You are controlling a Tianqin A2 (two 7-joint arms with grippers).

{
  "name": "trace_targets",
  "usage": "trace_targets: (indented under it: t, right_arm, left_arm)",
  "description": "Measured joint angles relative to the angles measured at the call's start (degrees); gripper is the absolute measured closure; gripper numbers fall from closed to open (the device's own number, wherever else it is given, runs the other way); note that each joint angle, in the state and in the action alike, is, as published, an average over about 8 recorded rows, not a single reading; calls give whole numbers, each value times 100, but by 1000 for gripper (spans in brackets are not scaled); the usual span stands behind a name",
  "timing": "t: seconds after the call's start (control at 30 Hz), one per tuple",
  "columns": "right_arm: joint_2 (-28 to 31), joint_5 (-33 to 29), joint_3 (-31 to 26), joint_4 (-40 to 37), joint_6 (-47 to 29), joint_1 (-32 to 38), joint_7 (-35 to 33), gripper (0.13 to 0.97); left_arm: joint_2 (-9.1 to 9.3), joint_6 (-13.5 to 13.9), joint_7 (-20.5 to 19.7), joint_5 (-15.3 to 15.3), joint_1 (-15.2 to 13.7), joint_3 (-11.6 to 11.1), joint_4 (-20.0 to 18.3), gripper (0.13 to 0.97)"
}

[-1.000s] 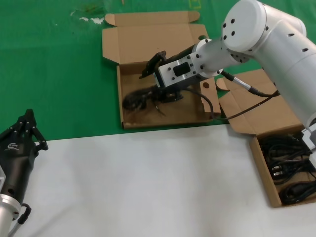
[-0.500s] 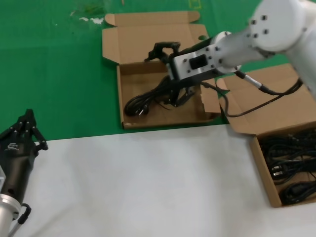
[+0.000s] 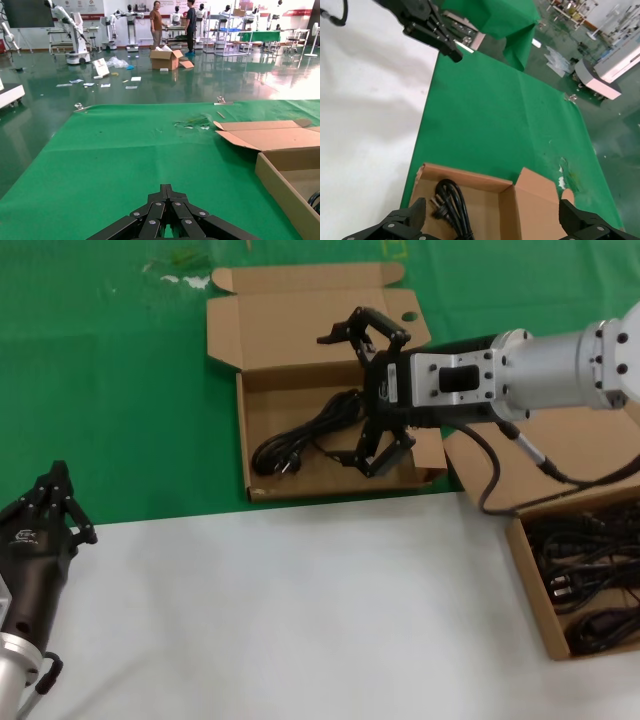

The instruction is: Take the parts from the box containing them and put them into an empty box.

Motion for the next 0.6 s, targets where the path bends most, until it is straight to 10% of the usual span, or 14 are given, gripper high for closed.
trace_targets:
  t: [0.6]
  right_arm:
    - [11,145,173,186,271,-312,130,133]
  left_arm:
    - [0,0,0,0,0,0,0,916]
